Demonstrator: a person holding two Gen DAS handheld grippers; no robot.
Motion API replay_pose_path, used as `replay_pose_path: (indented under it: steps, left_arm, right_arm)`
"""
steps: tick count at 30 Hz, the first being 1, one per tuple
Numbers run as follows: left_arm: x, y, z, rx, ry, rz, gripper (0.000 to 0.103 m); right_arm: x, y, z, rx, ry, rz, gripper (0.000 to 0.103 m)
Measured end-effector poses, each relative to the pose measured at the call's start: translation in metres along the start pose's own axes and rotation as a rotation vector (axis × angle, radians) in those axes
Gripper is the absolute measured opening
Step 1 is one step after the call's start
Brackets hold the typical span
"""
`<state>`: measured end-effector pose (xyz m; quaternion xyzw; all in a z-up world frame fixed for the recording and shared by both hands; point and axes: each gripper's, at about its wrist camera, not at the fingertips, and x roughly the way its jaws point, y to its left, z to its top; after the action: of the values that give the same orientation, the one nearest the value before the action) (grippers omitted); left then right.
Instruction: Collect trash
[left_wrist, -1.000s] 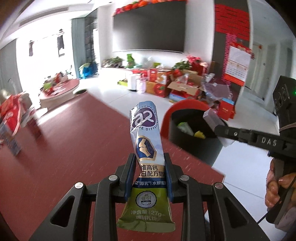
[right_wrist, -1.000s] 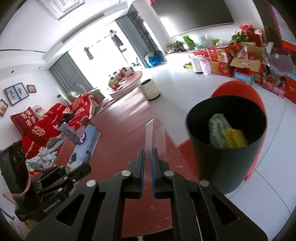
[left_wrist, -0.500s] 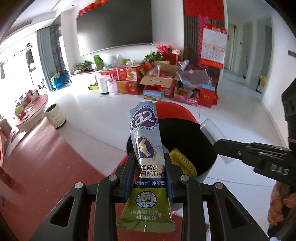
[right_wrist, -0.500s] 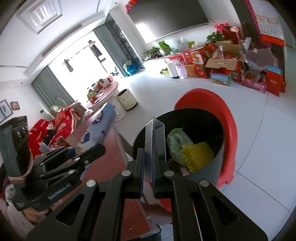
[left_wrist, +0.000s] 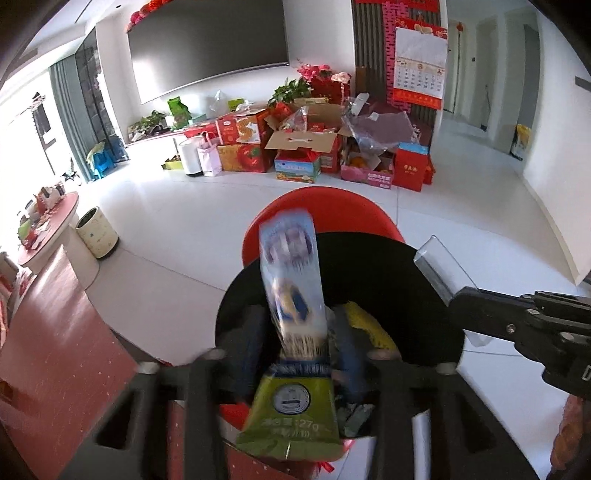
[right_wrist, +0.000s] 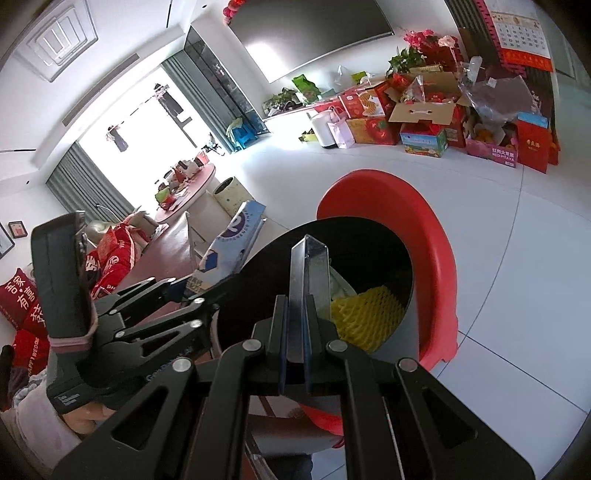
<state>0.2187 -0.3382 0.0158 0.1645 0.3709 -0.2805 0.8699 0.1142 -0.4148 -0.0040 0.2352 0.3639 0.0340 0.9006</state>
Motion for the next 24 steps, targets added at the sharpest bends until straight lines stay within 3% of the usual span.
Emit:
replay_pose_path:
  steps: [3,6,13,17,20,24]
  left_arm:
    - [-0.003,-0.001,0.004,-0.013,-0.054,0.027,0.103]
    - [-0.005,0.005,0.002,-0.023,-0.038,0.047,0.103]
    - [-0.052,0.023,-0.027,-0.033,-0.087,0.070,0.103]
    - [-0.075,0.028,-0.052,-0.027,-0.072,0.052,0.103]
    - [-0.090,0.030,-0.071,-0.030,-0.057,0.059,0.103]
    - [-0.115,0.034,-0.097,-0.049,-0.070,0.054,0.103]
  right_arm:
    - [0.002,0.000,0.001,-0.002,0.003,-0.006,0.008]
    - [0.008,-0.004,0.003,0.009,0.011,-0.006,0.009]
    - [0.023,-0.003,0.008,0.014,0.052,-0.005,0.010]
    - [0.022,0.004,0.007,0.006,0.053,-0.014,0.030]
    - [0.011,0.012,0.004,-0.001,0.040,-0.004,0.033]
    - [-0.002,0.028,-0.004,-0.020,0.031,0.003,0.055]
